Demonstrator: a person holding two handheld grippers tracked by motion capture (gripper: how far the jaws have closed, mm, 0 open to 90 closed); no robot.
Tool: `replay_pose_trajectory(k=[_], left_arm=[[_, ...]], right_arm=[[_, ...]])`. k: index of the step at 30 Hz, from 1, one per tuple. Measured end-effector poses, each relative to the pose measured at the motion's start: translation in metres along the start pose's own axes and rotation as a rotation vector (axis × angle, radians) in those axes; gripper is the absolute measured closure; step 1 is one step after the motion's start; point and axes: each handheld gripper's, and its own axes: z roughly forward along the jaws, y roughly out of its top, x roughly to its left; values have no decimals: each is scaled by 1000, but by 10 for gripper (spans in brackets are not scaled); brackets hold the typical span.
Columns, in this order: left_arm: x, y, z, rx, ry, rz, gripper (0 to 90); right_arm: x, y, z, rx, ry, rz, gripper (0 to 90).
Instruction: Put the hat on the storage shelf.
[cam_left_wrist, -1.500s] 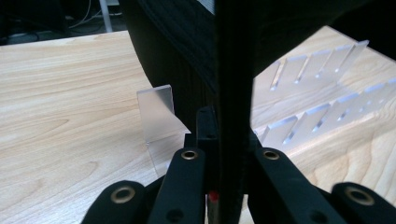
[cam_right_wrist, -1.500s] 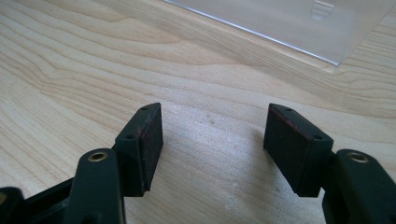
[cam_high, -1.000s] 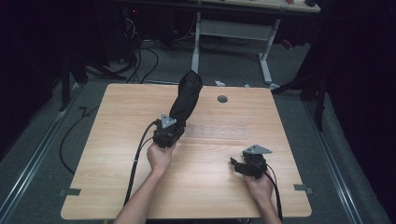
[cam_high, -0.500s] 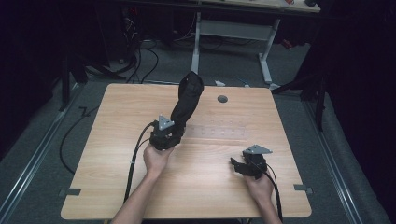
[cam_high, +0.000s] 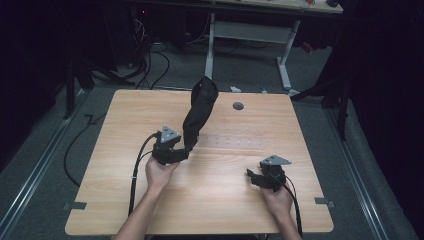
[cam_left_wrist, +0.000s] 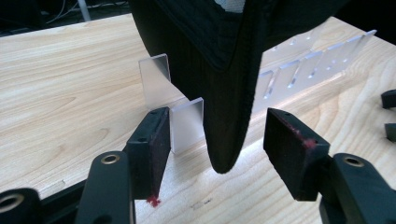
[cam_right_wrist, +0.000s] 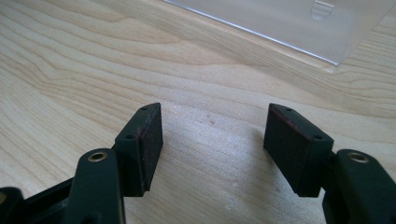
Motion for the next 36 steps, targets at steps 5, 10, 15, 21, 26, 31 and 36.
replay_pose_trajectory(k=[5, 10, 15, 21, 26, 31, 36], left_arm=[[1, 4, -10, 4, -14, 2, 411], [5, 8, -21, -3, -24, -16, 408], [9, 9, -31, 9, -31, -33, 405], [13, 4, -42, 35, -38, -25, 397], [20, -6, -49, 58, -27, -20, 388], [34, -24, -54, 93, 10, 4, 373], [58, -46, -51, 98, 125, 45, 372]], right_arm=[[0, 0, 0, 0, 0, 0, 376], [0, 0, 0, 0, 0, 1, 377], [0, 0, 0, 0, 0, 0, 376], [0, 0, 0, 0, 0, 0, 376], [0, 0, 0, 0, 0, 0, 377], [0, 0, 0, 0, 0, 0, 377], [0, 0, 0, 0, 0, 1, 376]])
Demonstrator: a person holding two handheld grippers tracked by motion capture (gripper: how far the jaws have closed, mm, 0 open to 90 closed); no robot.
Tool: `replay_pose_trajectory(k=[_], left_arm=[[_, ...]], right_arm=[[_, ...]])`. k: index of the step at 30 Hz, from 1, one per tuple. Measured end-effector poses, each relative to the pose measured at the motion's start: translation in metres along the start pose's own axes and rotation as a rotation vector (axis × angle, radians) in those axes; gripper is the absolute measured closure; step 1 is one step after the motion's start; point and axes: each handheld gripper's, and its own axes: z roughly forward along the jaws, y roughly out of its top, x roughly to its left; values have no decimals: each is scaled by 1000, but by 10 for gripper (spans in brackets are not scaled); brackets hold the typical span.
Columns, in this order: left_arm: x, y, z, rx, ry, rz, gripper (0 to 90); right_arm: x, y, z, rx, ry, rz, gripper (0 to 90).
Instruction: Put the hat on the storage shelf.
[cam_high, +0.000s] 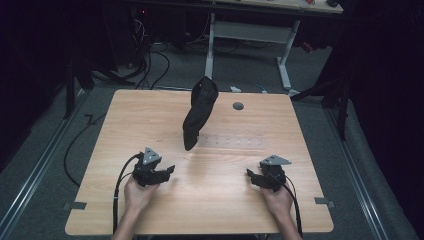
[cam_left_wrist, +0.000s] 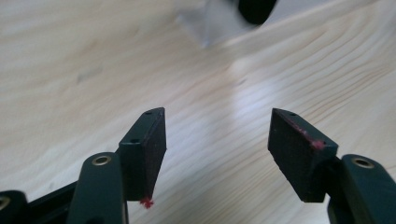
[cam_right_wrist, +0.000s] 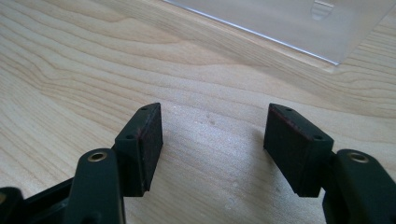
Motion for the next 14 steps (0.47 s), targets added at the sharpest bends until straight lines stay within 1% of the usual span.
replay_pose_trajectory(k=[1, 2, 3, 4, 5, 6, 7, 14], left_arm=[[0, 0, 0, 0, 0, 0, 372], [4, -3, 1, 0, 20, 9, 372], [9, -7, 3, -2, 49, 18, 366], [9, -7, 3, -2, 49, 18, 366], [12, -12, 4, 3, 65, 32, 366], [13, -12, 4, -5, 58, 26, 357], [14, -12, 4, -8, 65, 20, 357], [14, -12, 4, -8, 66, 19, 351]], right_arm=[[0, 0, 0, 0, 0, 0, 376], [0, 0, 0, 0, 0, 0, 376], [0, 0, 0, 0, 0, 0, 376], [0, 0, 0, 0, 0, 0, 376], [0, 0, 0, 0, 0, 1, 376], [0, 0, 0, 0, 0, 0, 376], [0, 0, 0, 0, 0, 1, 376], [0, 0, 0, 0, 0, 2, 376]])
